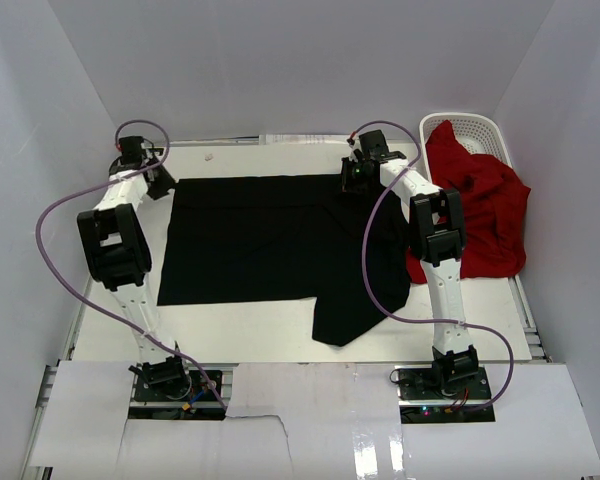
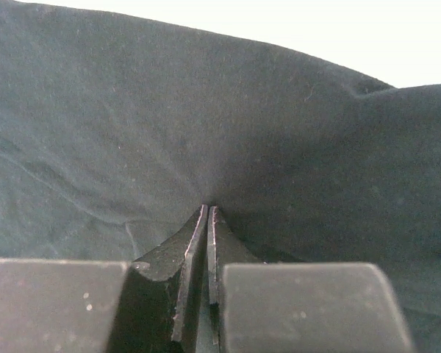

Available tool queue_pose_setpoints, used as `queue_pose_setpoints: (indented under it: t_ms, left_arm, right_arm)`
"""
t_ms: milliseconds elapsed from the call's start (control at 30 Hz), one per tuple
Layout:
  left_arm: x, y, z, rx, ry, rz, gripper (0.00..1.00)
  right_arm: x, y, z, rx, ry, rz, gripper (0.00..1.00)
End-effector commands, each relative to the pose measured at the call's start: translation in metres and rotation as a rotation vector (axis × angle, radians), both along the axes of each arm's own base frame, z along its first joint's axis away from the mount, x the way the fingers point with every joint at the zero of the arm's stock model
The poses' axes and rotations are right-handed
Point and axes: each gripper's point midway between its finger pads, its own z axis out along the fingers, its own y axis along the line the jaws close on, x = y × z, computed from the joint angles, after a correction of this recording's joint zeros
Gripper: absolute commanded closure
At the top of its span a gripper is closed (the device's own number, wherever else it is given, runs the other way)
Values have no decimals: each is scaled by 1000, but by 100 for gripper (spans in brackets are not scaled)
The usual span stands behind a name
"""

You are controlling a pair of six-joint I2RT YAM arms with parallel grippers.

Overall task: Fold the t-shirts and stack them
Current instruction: Fold the flattened tshirt in 1/3 of the way

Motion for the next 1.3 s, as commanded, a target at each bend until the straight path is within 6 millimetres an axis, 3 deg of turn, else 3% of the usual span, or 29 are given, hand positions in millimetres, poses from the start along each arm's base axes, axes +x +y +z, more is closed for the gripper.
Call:
queue_pose_setpoints:
  t_ms: [0, 33, 67, 100, 133, 167, 333, 367, 433, 467, 500, 533, 567, 600, 633, 667, 700, 767, 833, 1000, 1167, 1267]
  left_arm:
    - [25, -95, 95, -55, -235, -307, 57]
    - [25, -129, 101, -83, -255, -391, 57]
    - [21, -155, 105, -141, -270, -462, 57]
    - [19, -168, 107, -171, -277, -492, 57]
    - [14, -207, 107, -208, -296, -572, 57]
    - [8, -228, 109, -266, -307, -631, 57]
    - [9, -311, 98, -430, -295, -755, 57]
    - [9, -323, 95, -444, -292, -772, 57]
    - [6, -353, 94, -507, -283, -825, 57]
    - [10, -363, 83, -534, -267, -831, 58]
    - [9, -372, 80, -566, -257, -846, 58]
    - [8, -384, 79, -606, -253, -855, 58]
    - [12, -393, 69, -624, -240, -861, 58]
    - [10, -404, 65, -637, -236, -878, 58]
    - [10, -410, 62, -645, -231, -883, 58]
    - [14, -419, 58, -646, -237, -896, 58]
    - [12, -429, 56, -649, -237, -913, 58]
    - [15, -441, 62, -661, -256, -937, 58]
    - [13, -454, 49, -677, -239, -954, 58]
    - [9, -469, 34, -750, -235, -968, 58]
    - [3, -471, 23, -751, -220, -970, 58]
    - [-1, -469, 18, -746, -208, -966, 58]
  right_arm:
    - [1, -2, 46, 0, -66, 19, 91]
    - [-2, -3, 48, -1, -69, 19, 91]
    - [-3, -3, 65, 7, -98, 18, 91]
    - [-5, -4, 71, 9, -111, 16, 91]
    - [-11, -6, 68, 1, -101, 14, 91]
    - [-11, -7, 89, 13, -147, 9, 91]
    - [-37, -11, 118, 13, -192, 1, 78]
    - [-53, -15, 122, 3, -195, -5, 75]
    - [-67, -21, 124, -15, -205, -42, 64]
    - [-77, -24, 137, -5, -224, -57, 61]
    - [-96, -31, 114, -18, -165, -76, 54]
    - [-108, -34, 124, 13, -161, -111, 52]
    - [-119, -35, 119, 28, -142, -120, 48]
    - [-138, -39, 96, 28, -98, -132, 41]
    - [-147, -39, 106, 61, -109, -156, 36]
    - [-156, -41, 100, 65, -102, -166, 27]
    - [-167, -46, 86, 52, -82, -185, 26]
    - [-175, -48, 86, 72, -78, -213, 22]
    - [-180, -51, 80, 71, -70, -230, 22]
    - [-172, -55, 70, 73, -76, -292, 21]
    - [-148, -51, 68, 57, -88, -311, 21]
    - [-142, -48, 54, 43, -47, -313, 21]
